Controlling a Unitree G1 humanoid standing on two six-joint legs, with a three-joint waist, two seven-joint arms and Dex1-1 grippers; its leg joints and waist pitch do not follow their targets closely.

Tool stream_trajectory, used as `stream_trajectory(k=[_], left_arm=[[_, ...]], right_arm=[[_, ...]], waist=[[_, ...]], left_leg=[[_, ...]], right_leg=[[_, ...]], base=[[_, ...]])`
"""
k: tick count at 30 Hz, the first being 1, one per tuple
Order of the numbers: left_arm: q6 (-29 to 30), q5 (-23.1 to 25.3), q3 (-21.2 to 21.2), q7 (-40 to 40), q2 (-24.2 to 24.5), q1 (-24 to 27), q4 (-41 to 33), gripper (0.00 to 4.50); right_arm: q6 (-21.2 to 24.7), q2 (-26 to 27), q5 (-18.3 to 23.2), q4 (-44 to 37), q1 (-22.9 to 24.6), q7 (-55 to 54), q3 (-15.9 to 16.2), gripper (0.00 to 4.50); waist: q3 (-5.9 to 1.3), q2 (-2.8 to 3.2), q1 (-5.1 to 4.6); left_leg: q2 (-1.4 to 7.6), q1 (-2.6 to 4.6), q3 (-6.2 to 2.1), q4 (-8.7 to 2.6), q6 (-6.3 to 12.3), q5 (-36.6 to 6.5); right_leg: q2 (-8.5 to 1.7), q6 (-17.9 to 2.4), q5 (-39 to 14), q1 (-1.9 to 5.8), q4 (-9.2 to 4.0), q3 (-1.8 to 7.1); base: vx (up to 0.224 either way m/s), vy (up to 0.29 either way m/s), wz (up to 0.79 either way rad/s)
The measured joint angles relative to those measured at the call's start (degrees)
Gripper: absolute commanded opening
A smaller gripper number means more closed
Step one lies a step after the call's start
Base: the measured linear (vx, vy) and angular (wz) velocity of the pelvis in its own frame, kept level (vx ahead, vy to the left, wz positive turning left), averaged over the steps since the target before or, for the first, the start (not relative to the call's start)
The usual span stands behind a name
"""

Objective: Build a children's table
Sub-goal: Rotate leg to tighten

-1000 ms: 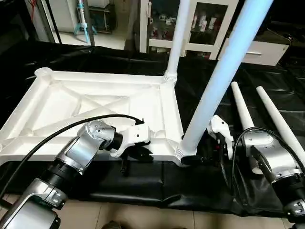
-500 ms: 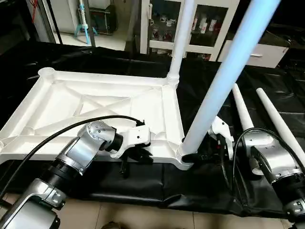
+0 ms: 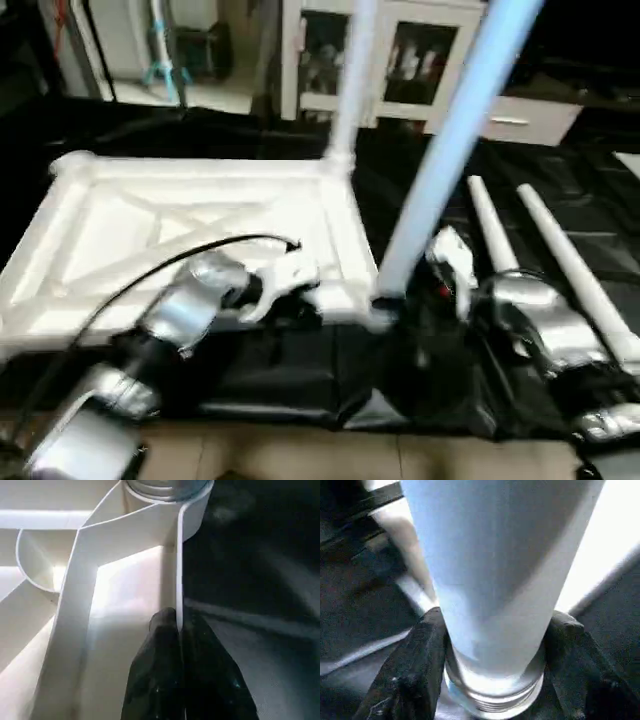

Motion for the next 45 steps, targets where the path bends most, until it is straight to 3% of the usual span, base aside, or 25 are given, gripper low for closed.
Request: stream_trajectory(k=[3,5,6,7,8,9,10,11,12,13,16,21,24,26,29,33,39,45], left_arm=[[4.83,0.19,2.13,7.06,-4.33,-2.20,3.72,0.00],[6.19,0.32,3.29,11.59,-6.76,-3.62,6.41,0.00],[6.43,0.40,4.01,14.62,-8.27,-4.68,8.26,0.00],[6.46,0.56,4.02,16.29,-9.21,-5.25,9.13,0.00],[6.01,0.83,4.02,17.97,-10.29,-5.78,10.39,0.00],[5.28,1.33,4.30,19.85,-10.97,-6.23,11.19,0.00],[4.92,1.39,4.37,20.64,-11.41,-6.84,12.18,0.00],[4.53,1.47,4.41,21.16,-11.61,-7.27,12.83,0.00],[4.15,1.58,4.44,21.48,-11.87,-8.05,13.59,0.00],[4.06,1.82,4.43,21.77,-12.05,-8.22,13.64,0.00],[3.82,2.07,4.45,21.81,-11.86,-8.36,13.75,0.00],[1.90,2.40,4.35,21.36,-11.56,-8.42,14.71,0.00],[0.77,2.54,4.00,20.52,-11.04,-8.42,14.79,0.00],[0.00,2.63,3.83,19.69,-10.55,-8.42,14.78,0.00],[-1.70,2.63,3.34,17.31,-9.30,-8.34,14.38,0.00],[-3.53,2.75,1.62,12.82,-7.00,-6.65,10.40,0.00],[-9.55,2.26,0.07,3.25,-1.28,-3.89,6.12,0.00],[-13.04,-0.61,-1.36,-9.11,5.89,0.14,-0.05,0.00]], right_arm=[[0.40,4.67,-1.19,3.87,-2.62,-12.06,-1.83,2.47],[-0.25,7.88,-2.40,6.80,-4.56,-20.38,-2.55,2.47],[-1.11,9.89,-3.55,8.66,-6.19,-26.16,-2.86,2.47],[-1.84,10.72,-4.66,9.22,-6.62,-29.22,-2.86,2.47],[-2.91,11.78,-4.88,10.42,-6.93,-31.69,-3.09,2.44],[-3.60,13.17,-5.28,12.42,-8.46,-34.92,-3.43,2.40],[-4.30,13.79,-5.40,13.67,-9.13,-36.74,-3.62,2.37],[-5.02,14.77,-5.96,14.96,-10.04,-38.72,-3.90,2.35],[-6.17,15.41,-6.53,16.09,-10.86,-40.43,-4.30,2.35],[-6.77,15.52,-6.54,16.55,-10.98,-40.94,-4.44,2.34],[-8.46,16.00,-6.51,17.91,-11.37,-40.95,-5.00,2.32],[-10.47,16.20,-6.33,18.85,-11.44,-39.80,-6.14,2.32],[-11.07,16.07,-4.43,18.36,-10.85,-37.43,-7.88,3.00],[-11.02,15.94,-3.48,16.53,-9.60,-35.25,-8.37,2.97],[-10.09,14.46,-1.94,11.56,-6.58,-32.16,-8.66,3.29],[-5.47,10.08,-0.32,0.77,-0.50,-26.34,-7.57,3.65],[-0.15,-4.94,2.06,-15.58,7.26,-8.61,-4.80,4.26],[3.26,-14.39,4.80,-23.70,12.88,6.51,-2.47,4.26]], waist=[[0.16,0.36,-1.06],[0.39,1.00,-1.73],[0.63,1.31,-1.95],[0.75,1.32,-1.69],[0.73,0.75,-0.87],[0.43,-1.14,-0.55],[0.44,-1.36,0.00],[0.20,-1.05,0.88],[-0.13,-0.32,1.66],[-0.25,-0.44,1.66],[-0.40,-0.63,1.35],[-0.37,-0.58,1.29],[-0.33,-0.52,1.33],[-0.27,-0.44,1.32],[-0.15,-0.24,1.50],[-0.06,-0.02,1.99],[-0.04,0.03,2.06],[-0.02,0.11,1.88]], left_leg=[[0.05,-0.05,-1.04,0.01,0.00,0.00],[0.25,-0.03,-1.44,-0.07,0.00,-0.02],[0.32,-0.42,-1.40,-0.11,0.00,-0.02],[0.29,-0.55,-1.12,-0.15,-0.01,-0.01],[0.27,-0.35,0.43,-0.42,-0.01,-0.01],[0.00,0.19,1.48,-0.41,-0.08,-0.04],[0.00,0.12,1.26,1.16,-0.40,-1.25],[0.06,0.11,-0.20,2.05,-0.15,-2.51],[-0.02,-0.31,-1.97,1.68,-1.58,-1.53],[0.01,-0.56,-2.03,1.29,-1.61,-1.15],[0.08,-0.43,-1.86,0.95,-1.63,-0.97],[0.15,-0.18,-1.58,0.15,-1.65,-0.96],[0.20,-0.15,-1.41,-0.04,-1.67,-0.94],[0.22,-0.16,-1.37,-0.05,-1.68,-0.93],[0.24,-0.24,-1.31,-0.08,-1.67,-0.93],[0.30,-0.47,-1.16,-0.18,-1.54,-0.88],[0.30,-0.72,-1.06,-0.20,-0.90,-0.92],[0.34,-0.55,-0.99,-0.21,-1.20,-1.12]], right_leg=[[-0.11,0.00,0.00,0.74,-1.39,-1.50],[-0.19,-0.01,-0.07,1.40,-2.35,-2.59],[-0.18,-0.17,-0.57,1.41,-1.50,-2.57],[-0.22,-1.52,-2.43,1.21,0.97,-2.09],[-0.20,-2.14,-3.62,1.15,3.76,-0.69],[-0.27,0.20,-3.99,0.13,4.81,1.46],[-0.29,0.39,-4.00,-0.30,4.81,1.43],[-0.26,0.39,-4.00,-0.35,4.84,1.08],[-0.12,0.34,-3.96,-0.72,4.48,-0.02],[0.09,0.06,-3.62,-0.89,4.05,-0.08],[0.83,-0.87,-1.52,-0.98,3.25,0.71],[0.90,-0.60,-1.58,-0.94,2.63,0.71],[0.90,-0.61,-1.48,-0.93,2.48,0.75],[0.90,-0.64,-1.45,-0.94,2.46,0.75],[0.90,-0.80,-1.36,-0.98,2.39,0.77],[0.92,-0.78,-1.37,-1.01,1.97,0.77],[0.90,-0.75,-1.40,-1.06,1.62,0.78],[0.91,-0.67,-1.44,-1.01,1.65,0.82]], base=[[-0.019,0.008,-0.01],[0.000,0.000,0.00],[-0.102,0.028,-0.03],[-0.102,0.028,-0.03],[-0.075,-0.034,0.16],[0.074,-0.115,0.21],[0.074,-0.115,0.21],[0.139,-0.089,-0.21],[0.083,-0.019,-0.26],[0.083,-0.019,-0.26],[0.000,0.000,0.00],[0.000,0.000,0.00],[0.000,0.000,0.00],[0.000,0.000,0.00],[0.000,0.000,0.00],[0.000,0.000,0.00],[0.000,0.000,0.00],[0.000,0.000,0.00]])
